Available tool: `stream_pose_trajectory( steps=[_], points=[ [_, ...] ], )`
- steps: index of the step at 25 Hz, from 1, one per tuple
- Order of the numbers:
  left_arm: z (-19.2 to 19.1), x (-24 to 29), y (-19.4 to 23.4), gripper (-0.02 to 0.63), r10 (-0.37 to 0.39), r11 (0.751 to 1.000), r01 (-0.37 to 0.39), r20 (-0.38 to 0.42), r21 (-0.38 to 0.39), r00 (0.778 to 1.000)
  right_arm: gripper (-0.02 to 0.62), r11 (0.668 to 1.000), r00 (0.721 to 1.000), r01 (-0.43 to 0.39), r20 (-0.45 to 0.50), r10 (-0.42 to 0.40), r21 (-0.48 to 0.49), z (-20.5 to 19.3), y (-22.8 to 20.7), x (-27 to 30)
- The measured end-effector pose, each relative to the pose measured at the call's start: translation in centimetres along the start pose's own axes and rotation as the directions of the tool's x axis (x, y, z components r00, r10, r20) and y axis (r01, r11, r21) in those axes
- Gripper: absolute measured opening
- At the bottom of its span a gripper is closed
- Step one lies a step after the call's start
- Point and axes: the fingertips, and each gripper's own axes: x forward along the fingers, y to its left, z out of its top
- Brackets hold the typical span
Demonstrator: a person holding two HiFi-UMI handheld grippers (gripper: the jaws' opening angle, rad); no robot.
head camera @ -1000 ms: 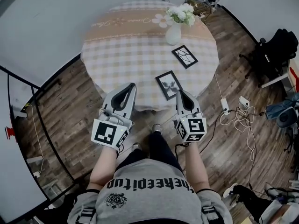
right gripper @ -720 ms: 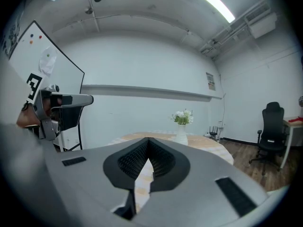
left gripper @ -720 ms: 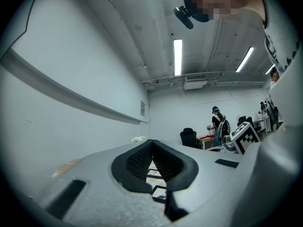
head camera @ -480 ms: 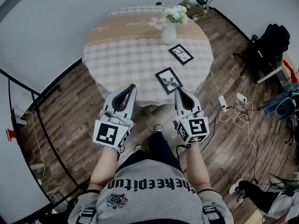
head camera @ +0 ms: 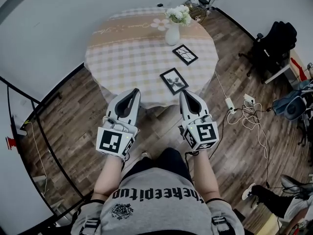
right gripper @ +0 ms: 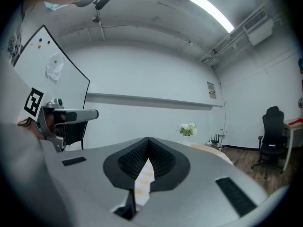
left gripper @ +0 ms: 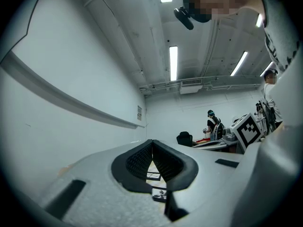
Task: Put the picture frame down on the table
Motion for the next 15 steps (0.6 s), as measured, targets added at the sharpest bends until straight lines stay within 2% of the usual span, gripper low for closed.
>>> stream_pose_trajectory(
  steps=[10, 15],
  points=[
    [1.7, -0.8, -1.4, 0.015, 0.042, 0.999, -0.042, 0.027, 0.011, 0.999, 0.006, 0.999, 0.998, -0.041, 0.044, 0.042, -0.012, 1.5, 0.5, -1.8],
    [2.3, -1.5, -3.8, 0.015, 0.068, 0.998, -0.068, 0.034, 0.010, 0.997, 0.006, 0.998, 0.996, -0.065, 0.055, 0.066, -0.024, 2.2, 0.1, -4.5]
  ],
)
